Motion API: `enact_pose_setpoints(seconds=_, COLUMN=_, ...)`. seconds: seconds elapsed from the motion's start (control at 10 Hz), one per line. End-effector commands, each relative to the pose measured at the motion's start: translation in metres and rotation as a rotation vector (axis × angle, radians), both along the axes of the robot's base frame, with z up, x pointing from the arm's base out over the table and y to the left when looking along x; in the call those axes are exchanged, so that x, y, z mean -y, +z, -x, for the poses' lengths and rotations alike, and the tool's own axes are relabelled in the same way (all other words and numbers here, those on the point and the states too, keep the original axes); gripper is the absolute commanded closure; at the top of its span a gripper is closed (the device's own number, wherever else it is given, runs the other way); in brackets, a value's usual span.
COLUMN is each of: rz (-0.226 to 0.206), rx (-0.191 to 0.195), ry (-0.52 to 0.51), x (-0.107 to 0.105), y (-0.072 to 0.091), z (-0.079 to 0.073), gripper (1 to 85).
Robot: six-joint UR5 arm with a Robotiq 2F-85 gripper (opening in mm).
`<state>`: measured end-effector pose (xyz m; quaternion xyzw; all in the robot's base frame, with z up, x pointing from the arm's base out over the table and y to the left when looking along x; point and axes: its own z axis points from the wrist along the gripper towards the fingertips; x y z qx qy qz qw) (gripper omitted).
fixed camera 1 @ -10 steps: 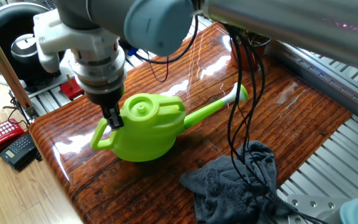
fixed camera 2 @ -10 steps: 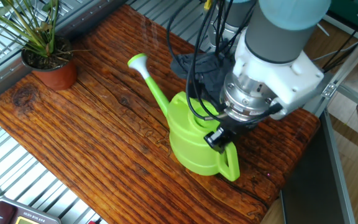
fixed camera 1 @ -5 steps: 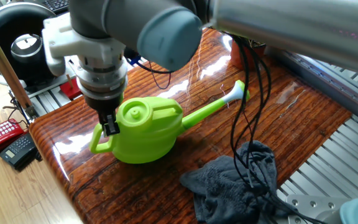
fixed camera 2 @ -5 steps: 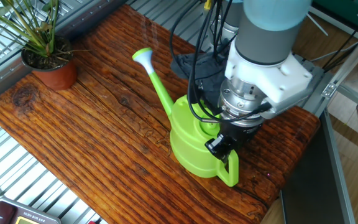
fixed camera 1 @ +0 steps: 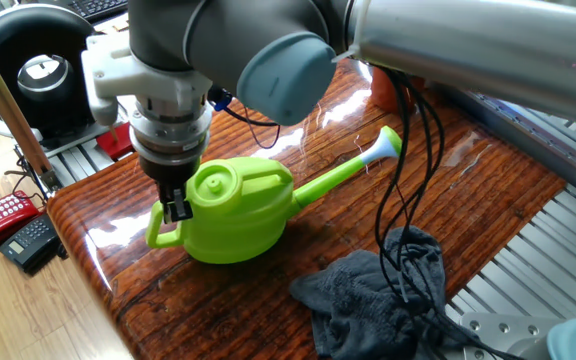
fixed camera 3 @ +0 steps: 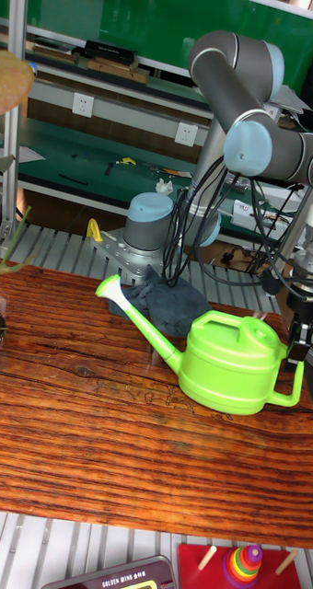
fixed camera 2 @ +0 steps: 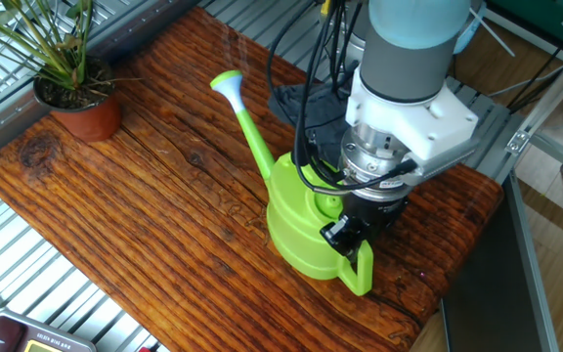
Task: Water the plant
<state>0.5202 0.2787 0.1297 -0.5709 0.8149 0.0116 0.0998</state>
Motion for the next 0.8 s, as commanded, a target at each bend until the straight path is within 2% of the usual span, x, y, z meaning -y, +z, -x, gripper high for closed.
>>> enact_pose_setpoints(seconds=0.0, rz=0.012, rx=0.013, ry=-0.021, x=0.0061, y=-0.002, z=-0.0042, gripper=84.0)
enact_pose_setpoints(seconds=0.1, rz=0.02, rx=0.015, ry=-0.032, x=0.0081, y=-0.0025, z=-0.0047, gripper=77.3)
enact_pose_setpoints(seconds=0.6, rz=0.033, rx=0.015, ry=-0.027, x=0.0115, y=-0.006, z=-0.0054, gripper=72.3)
enact_pose_setpoints(seconds=0.7, rz=0.034, rx=0.017, ry=-0.021, x=0.0121, y=-0.0072, z=-0.006, gripper=67.3)
